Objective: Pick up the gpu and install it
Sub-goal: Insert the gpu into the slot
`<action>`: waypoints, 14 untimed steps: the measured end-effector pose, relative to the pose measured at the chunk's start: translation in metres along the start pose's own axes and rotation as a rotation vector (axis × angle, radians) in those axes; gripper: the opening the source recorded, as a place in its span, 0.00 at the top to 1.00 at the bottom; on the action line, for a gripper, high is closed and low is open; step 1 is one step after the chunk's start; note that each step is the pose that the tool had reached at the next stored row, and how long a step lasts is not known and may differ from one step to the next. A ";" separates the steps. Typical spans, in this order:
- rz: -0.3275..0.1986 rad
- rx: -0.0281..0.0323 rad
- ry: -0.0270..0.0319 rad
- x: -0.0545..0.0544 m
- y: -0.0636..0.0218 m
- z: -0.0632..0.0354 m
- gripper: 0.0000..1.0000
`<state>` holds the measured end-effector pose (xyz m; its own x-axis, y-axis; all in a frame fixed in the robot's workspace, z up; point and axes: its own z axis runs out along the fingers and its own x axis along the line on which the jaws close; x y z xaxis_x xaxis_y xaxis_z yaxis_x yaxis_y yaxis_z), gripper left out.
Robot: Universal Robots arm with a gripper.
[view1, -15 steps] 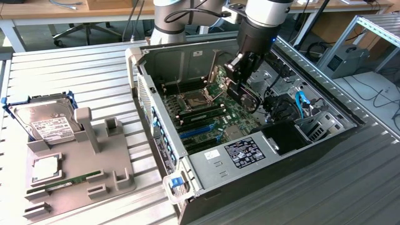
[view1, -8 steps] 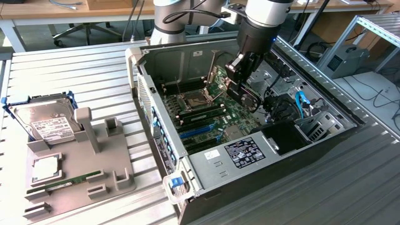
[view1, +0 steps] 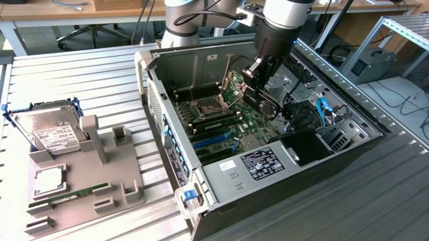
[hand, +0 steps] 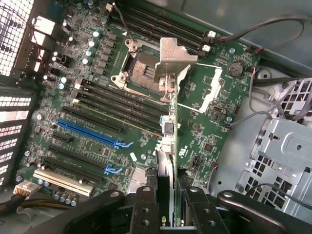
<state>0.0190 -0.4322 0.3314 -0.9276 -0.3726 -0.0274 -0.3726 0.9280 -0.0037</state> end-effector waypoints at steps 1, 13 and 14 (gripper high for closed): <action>-0.003 -0.0001 0.0000 0.000 0.0000 0.0000 0.74; -0.055 -0.0015 -0.0002 0.000 0.0000 0.0000 0.74; -0.061 -0.0016 -0.0002 0.000 0.0000 0.0000 0.74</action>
<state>0.0190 -0.4322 0.3315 -0.9033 -0.4281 -0.0273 -0.4282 0.9037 -0.0038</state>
